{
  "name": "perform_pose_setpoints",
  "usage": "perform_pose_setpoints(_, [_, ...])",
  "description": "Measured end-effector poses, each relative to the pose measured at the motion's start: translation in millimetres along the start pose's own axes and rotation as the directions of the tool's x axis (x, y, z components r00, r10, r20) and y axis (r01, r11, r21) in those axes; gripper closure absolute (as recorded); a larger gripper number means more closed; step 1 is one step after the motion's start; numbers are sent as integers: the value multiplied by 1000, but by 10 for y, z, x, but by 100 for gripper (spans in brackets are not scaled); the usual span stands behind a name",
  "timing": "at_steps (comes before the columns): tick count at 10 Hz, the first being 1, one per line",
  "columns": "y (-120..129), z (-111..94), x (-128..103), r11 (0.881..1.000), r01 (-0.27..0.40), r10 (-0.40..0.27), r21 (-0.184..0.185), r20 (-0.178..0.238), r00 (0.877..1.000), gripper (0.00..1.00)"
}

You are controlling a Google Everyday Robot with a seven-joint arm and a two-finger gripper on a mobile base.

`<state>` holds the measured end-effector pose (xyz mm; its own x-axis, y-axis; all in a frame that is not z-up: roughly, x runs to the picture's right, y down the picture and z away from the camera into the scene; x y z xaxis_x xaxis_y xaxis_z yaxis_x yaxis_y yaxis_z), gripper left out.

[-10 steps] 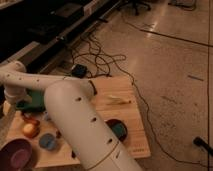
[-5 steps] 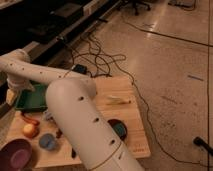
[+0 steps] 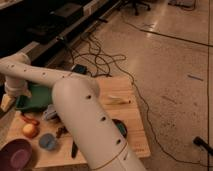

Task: Place pepper in plastic cup

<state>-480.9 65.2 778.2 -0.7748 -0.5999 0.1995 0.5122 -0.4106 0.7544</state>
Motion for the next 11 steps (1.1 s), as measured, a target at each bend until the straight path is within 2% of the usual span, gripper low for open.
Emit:
perform_pose_setpoints(3, [-175,-28,-269,1000,-25,24,17,28,999,20])
perform_pose_setpoints(5, [-194,-5,-561,997,-70,68,23,58,996,20])
perform_pose_setpoints(7, [-178,0,-703,995,-98,96,24,75,993,20])
perform_pose_setpoints(9, [-240,46,-725,994,-102,99,33,89,991,20])
perform_pose_setpoints(11, [-227,184,-760,991,-122,116,57,103,988,20])
